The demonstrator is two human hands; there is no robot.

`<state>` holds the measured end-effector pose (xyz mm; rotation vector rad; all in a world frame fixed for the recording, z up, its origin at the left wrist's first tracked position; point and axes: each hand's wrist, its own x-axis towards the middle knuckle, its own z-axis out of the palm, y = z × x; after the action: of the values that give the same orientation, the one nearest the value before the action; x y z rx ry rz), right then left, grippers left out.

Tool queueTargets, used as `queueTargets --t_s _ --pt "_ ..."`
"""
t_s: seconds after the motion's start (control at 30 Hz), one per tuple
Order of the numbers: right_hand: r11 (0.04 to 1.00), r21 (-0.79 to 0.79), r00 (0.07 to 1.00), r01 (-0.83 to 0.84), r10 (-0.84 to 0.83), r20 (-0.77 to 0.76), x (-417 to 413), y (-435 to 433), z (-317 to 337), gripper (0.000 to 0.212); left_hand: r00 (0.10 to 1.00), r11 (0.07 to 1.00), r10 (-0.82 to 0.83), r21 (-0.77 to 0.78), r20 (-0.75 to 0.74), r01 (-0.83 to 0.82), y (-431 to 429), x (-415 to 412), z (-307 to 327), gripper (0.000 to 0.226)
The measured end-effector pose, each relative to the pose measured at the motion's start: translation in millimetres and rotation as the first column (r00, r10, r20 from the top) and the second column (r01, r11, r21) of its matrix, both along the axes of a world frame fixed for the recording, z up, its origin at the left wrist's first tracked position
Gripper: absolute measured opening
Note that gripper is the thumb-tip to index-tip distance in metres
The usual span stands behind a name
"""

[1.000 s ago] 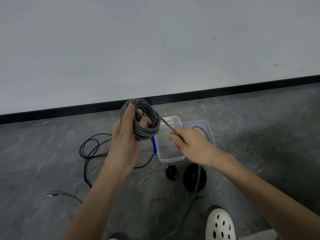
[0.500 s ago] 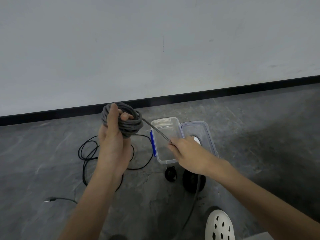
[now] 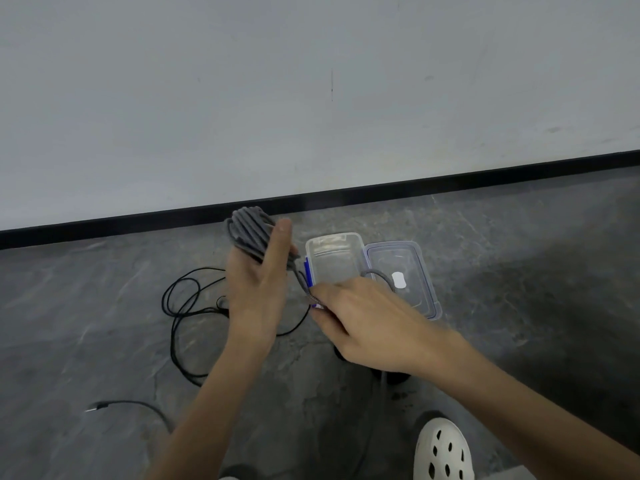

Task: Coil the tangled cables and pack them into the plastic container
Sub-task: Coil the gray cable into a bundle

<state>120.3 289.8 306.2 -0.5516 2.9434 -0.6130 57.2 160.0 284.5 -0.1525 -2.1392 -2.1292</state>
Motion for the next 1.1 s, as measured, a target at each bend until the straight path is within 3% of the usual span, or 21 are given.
queueTargets --t_s 0.1,0.23,0.33,0.5,0.6,0.7,0.83,0.97,1.1 --pt "0.999 0.033 1.000 0.009 -0.009 -0.008 4 4 4 0.021 0.998 0.989 -0.064 -0.131 -0.001 0.063 4 3 -1 0.030" --pt "0.998 0.057 1.000 0.007 -0.006 -0.023 11 3 4 0.013 0.998 0.945 -0.068 -0.321 -0.011 0.060 7 7 -4 0.050" --pt "0.991 0.130 0.999 0.030 -0.024 -0.044 15 0 1 0.005 0.996 0.918 -0.093 -0.388 -0.018 0.079 9 8 -5 0.052" --pt "0.996 -0.041 0.992 0.083 -0.079 0.100 13 1 7 0.010 0.994 0.854 -0.106 -0.515 -0.028 0.077 11 7 -10 0.054" --pt "0.996 -0.016 0.996 0.084 -0.083 0.045 10 9 8 0.013 0.983 0.811 -0.181 -0.558 0.040 0.172 12 6 -11 0.053" --pt "1.000 0.027 0.997 0.013 -0.011 -0.071 8 16 12 0.018 0.938 0.777 -0.322 -0.529 0.131 0.341 8 5 -11 0.058" --pt "0.998 0.056 0.971 -0.025 0.037 -0.236 4 26 20 0.012 0.811 0.688 -0.526 -0.431 0.257 0.583 6 11 -4 0.070" --pt "0.999 -0.006 0.942 -0.032 0.028 -0.335 0 35 22 0.016 0.677 0.617 -0.659 -0.279 0.327 0.736 6 16 6 0.068" --pt "1.000 0.005 0.916 -0.031 0.030 -0.401 -4 40 20 0.019 0.556 0.487 -0.763 -0.273 0.331 0.830 1 11 8 0.073"
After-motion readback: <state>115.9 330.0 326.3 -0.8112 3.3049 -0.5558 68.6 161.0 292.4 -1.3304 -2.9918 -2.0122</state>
